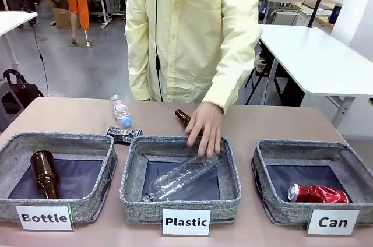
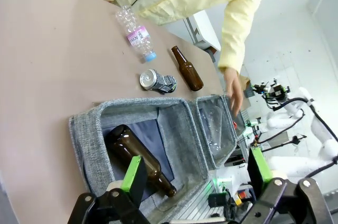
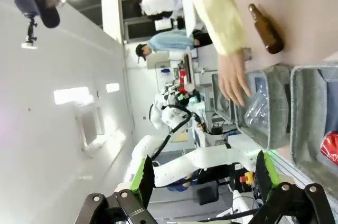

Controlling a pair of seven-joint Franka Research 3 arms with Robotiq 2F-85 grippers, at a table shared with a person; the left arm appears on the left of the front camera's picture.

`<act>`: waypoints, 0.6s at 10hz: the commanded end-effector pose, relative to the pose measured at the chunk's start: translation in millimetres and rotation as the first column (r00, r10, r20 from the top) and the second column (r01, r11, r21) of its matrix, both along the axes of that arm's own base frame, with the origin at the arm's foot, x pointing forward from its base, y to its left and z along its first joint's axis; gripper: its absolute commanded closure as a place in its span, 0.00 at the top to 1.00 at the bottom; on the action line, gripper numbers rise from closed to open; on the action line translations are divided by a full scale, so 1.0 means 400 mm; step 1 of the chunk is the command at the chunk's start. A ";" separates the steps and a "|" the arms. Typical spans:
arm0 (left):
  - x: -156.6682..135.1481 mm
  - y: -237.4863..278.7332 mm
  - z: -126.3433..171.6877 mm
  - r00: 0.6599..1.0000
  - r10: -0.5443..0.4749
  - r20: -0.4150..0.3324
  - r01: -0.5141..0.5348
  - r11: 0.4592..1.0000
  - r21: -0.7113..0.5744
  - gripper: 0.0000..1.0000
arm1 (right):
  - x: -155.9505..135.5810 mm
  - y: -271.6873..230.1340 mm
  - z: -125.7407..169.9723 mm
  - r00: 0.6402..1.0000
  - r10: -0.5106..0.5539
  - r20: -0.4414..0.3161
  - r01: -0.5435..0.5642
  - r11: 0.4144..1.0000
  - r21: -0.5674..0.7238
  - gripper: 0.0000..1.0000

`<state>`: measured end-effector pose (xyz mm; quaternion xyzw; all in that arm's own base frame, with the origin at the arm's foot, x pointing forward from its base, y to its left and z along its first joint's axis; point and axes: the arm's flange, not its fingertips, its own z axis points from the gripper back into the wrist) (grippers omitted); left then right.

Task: Sort the can waste into the basket.
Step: Pick up the can waste from the table and place it in the right Fabric basket.

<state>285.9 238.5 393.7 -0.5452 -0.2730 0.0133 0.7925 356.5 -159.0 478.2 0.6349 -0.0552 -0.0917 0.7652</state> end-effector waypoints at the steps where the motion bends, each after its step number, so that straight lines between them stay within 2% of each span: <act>1: 0.002 -0.001 0.001 1.000 0.000 0.029 0.000 1.000 -0.013 1.00 | -0.003 0.015 0.015 0.994 0.088 0.064 -0.083 0.994 -0.073 1.00; 6: 0.002 -0.001 0.001 1.000 0.000 0.029 0.000 1.000 -0.013 1.00 | -0.003 0.015 0.015 0.994 0.088 0.064 -0.083 0.994 -0.073 1.00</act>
